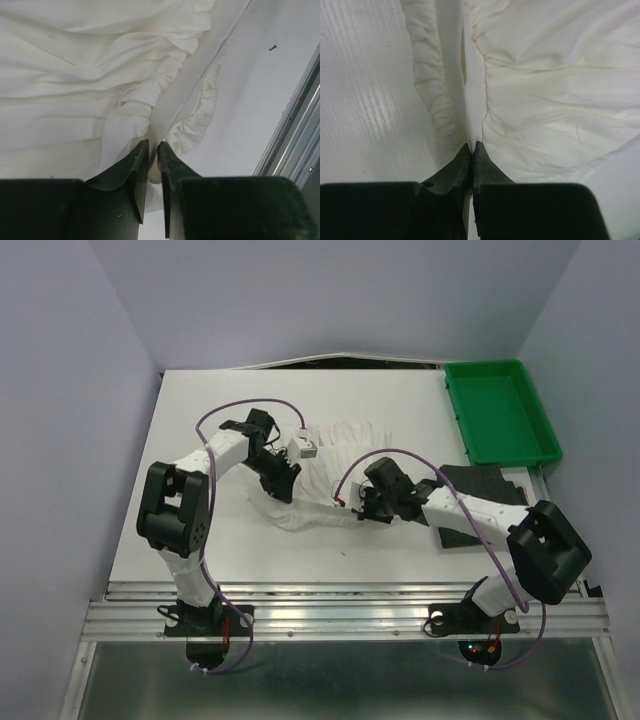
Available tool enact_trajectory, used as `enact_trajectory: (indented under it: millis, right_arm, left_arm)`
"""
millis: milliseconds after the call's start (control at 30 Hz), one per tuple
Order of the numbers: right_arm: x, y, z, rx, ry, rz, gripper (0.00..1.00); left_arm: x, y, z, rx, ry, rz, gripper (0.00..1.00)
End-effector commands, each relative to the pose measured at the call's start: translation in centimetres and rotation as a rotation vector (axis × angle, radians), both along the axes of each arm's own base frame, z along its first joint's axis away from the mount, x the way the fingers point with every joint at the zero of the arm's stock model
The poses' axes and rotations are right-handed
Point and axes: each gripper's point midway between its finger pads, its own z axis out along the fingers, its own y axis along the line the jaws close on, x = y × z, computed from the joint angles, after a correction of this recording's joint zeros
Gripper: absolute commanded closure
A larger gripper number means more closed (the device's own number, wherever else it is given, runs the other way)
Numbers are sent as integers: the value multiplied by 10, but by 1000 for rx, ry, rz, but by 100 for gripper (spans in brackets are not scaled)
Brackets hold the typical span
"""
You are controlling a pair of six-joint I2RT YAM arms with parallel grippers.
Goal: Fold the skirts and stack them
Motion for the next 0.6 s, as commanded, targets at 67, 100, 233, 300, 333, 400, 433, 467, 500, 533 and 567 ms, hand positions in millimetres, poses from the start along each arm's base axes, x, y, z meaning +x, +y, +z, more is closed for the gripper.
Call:
enact_trajectory:
  millis: [67, 100, 233, 300, 333, 400, 433, 467, 500, 533, 567]
  right_arm:
    - [13, 19, 47, 113, -60, -40, 99]
    - [14, 22, 54, 129, -56, -40, 99]
    - [16, 30, 73, 159, -57, -29, 99]
    - [16, 27, 73, 146, -68, -25, 99]
    - [17, 24, 72, 136, -77, -30, 99]
    - [15, 21, 68, 122, -77, -28, 99]
    - [14, 20, 69, 123, -81, -28, 99]
    - [15, 20, 69, 124, -86, -29, 99]
    - [15, 17, 65, 110, -93, -29, 99]
    - [16, 15, 63, 103, -101, -28, 99]
    - [17, 14, 60, 92, -108, -26, 99]
  left_arm:
    - [14, 9, 59, 1, -223, -14, 62]
    - [13, 12, 64, 9, -247, -14, 59]
    - [2, 20, 89, 39, -366, -34, 56]
    - [-5, 23, 89, 54, -371, -47, 55]
    - [-12, 26, 85, 60, -354, -57, 55]
    - [-20, 27, 82, 59, -340, -67, 54]
    - [-22, 26, 82, 53, -344, -67, 46]
    - [-30, 24, 80, 54, -349, -74, 45]
    - [-28, 20, 80, 54, -385, -77, 44]
    - [-38, 17, 73, 85, -403, -96, 44]
    - [-40, 14, 70, 95, -422, -104, 44]
